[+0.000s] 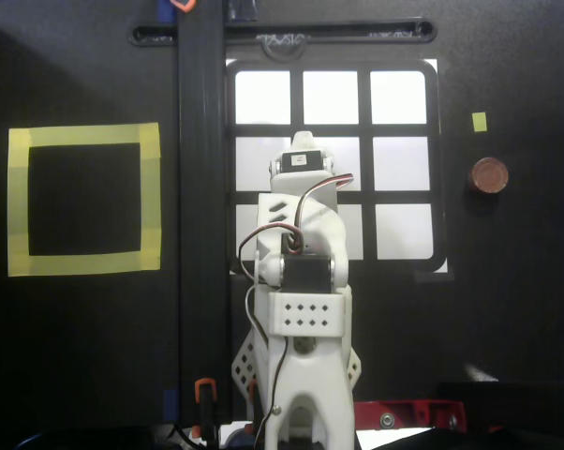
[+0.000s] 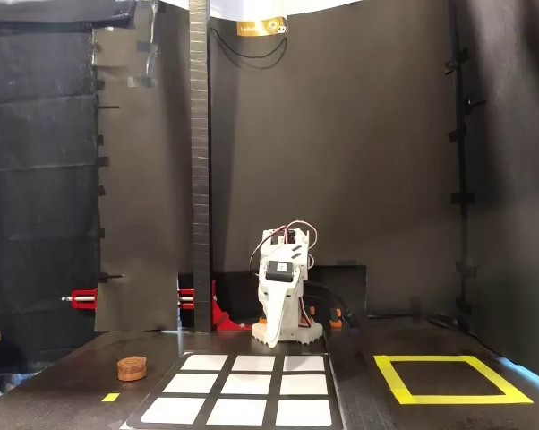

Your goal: Pick and place at Grid spot 3

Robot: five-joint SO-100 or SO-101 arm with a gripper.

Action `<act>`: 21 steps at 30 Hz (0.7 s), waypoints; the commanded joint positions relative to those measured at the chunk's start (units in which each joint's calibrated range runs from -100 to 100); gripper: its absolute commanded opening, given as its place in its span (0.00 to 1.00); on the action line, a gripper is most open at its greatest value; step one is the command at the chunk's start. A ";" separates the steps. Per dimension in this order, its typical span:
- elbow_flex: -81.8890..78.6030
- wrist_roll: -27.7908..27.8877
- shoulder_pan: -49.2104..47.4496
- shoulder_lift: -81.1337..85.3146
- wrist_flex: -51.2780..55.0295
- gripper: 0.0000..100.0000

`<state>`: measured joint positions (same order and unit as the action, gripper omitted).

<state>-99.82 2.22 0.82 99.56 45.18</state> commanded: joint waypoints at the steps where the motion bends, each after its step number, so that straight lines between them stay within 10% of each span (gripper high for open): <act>1: -0.18 -0.10 -0.11 0.18 0.03 0.02; 21: 13.66 -0.20 0.65 -16.99 -1.97 0.00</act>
<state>-94.34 2.22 0.74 88.60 42.06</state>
